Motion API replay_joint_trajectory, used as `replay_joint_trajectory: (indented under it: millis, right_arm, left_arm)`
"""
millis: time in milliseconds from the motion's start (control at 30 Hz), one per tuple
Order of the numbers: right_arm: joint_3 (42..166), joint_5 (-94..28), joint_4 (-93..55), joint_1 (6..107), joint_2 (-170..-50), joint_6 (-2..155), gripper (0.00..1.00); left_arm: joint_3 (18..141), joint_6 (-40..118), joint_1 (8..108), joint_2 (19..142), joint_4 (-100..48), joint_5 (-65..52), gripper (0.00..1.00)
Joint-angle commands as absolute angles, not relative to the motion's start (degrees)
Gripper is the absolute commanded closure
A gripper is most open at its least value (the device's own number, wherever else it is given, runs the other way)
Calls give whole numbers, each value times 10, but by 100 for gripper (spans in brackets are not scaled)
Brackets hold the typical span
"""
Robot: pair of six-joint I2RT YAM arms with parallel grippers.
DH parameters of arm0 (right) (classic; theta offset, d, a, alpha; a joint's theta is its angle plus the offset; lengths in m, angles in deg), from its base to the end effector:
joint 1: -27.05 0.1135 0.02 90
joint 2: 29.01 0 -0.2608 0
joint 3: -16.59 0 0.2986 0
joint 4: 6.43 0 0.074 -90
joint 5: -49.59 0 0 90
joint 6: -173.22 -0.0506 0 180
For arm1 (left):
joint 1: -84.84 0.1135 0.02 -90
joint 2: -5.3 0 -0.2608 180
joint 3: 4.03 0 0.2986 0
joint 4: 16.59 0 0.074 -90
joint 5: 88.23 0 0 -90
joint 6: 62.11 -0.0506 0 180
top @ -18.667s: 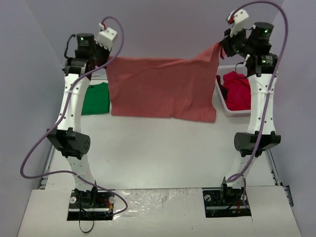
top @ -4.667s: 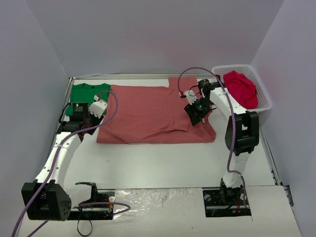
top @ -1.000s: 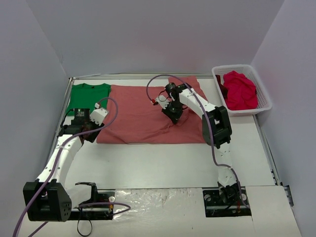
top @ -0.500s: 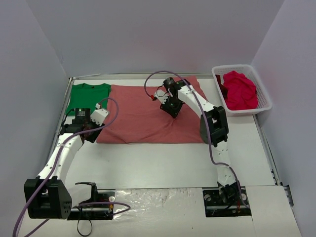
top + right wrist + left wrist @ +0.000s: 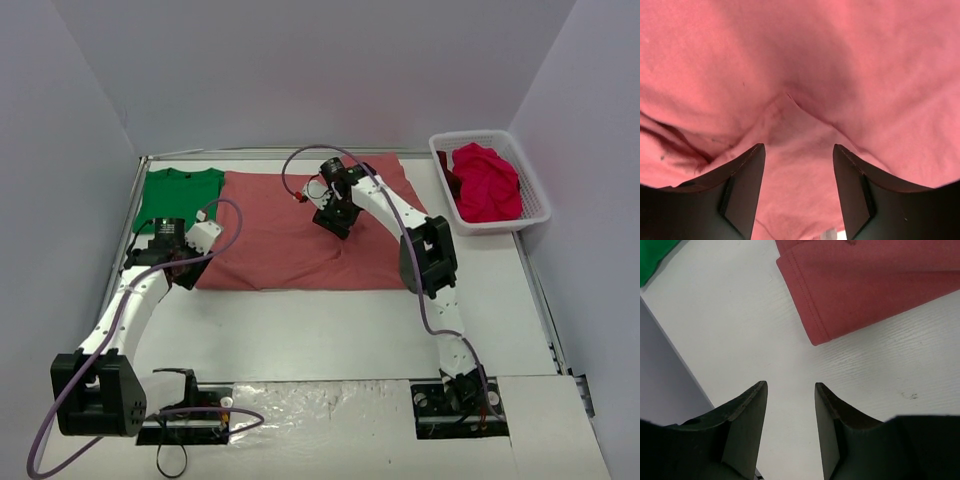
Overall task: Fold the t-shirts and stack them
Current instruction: Fold the flattened tshirt in 1/3 of the way
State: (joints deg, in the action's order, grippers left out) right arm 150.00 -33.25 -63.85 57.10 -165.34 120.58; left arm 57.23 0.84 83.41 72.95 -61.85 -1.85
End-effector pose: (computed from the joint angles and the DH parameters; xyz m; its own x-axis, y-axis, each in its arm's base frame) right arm 0.4888 0.2900 0.1704 -0.2640 -0.8483 -0.4591 -0.8938 0.3940 -0.2142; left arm 0.2946 -0.0106 0.2238 -0.6691 0.4707 -0.5751 0.4136 0.8788 0.2381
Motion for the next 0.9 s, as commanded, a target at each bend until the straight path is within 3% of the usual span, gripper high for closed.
replay_joint_trajectory:
  millis: [0,467,600,867]
  right_arm:
    - [1478,-357,-622,566,-1555,1181,47]
    - [1082,-299,-624,467,-1206,1143,43]
    - [1019,-274,-622,422,-1117,1149,42]
    - [956,-205,-606,335,-1065,1149,41]
  left_arm:
    - [577,-4,836,721,-633,-38,58]
    - [518,-131,827,726,-622,-70,58]
    - [501,-174,827,738,-597,-88,59]
    - [498,-192,826,796,-534,-92,59]
